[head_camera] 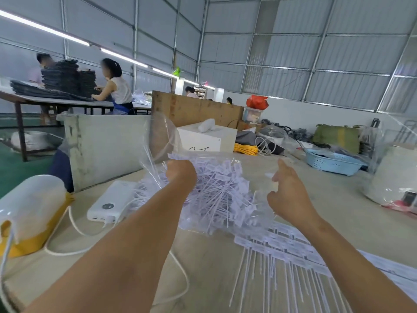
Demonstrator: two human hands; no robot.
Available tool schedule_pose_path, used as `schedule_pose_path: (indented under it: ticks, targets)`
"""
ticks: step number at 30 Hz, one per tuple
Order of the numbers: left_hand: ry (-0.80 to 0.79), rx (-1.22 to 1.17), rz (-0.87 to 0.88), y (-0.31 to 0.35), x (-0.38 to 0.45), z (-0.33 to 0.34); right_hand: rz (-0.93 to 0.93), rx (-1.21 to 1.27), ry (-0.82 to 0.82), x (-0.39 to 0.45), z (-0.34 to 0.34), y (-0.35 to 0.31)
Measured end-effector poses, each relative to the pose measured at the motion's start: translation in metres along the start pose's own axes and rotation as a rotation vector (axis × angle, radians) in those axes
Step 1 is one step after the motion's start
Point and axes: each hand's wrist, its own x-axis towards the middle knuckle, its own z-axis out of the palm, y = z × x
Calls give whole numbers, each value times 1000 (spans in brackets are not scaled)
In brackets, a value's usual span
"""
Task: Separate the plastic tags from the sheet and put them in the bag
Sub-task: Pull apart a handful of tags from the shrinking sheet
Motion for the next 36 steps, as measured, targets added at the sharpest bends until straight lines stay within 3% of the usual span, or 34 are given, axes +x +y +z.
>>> schedule_pose_path:
  ticks: [3, 7, 11, 18, 20, 22, 24, 26, 28, 32, 36]
  targets:
    - [-1, 179, -79, 6, -10, -11, 11, -9, -27, -2, 1, 4]
    - [65, 224, 29, 31, -43, -9, 27, -22, -8, -1, 5, 5]
    - [-131, 74, 70, 45, -67, 13, 47, 24, -3, -2, 2, 4]
    - [-200, 203, 55, 50, -80, -6, 54, 183, -146, -30, -39, 40]
    - [-186, 372, 180, 62, -104, -15, 81, 225, -166, -43, -57, 66]
    - [-102, 426, 425, 72, -131, -21, 155, 177, -123, -59, -75, 102]
    - [-64, 266, 689, 84, -164, -28, 276, 34, -43, -78, -90, 144]
    - [-122, 103, 935, 100, -191, -26, 412, -128, -52, -103, -98, 183]
    - [-139, 146, 1097, 120, -208, -17, 493, -231, -129, -128, -99, 212]
    - [92, 514, 1078, 155, -228, 14, 470, -211, -153, -154, -91, 235]
    - [65, 449, 1143, 171, -231, 38, 420, -197, -192, -160, -93, 239]
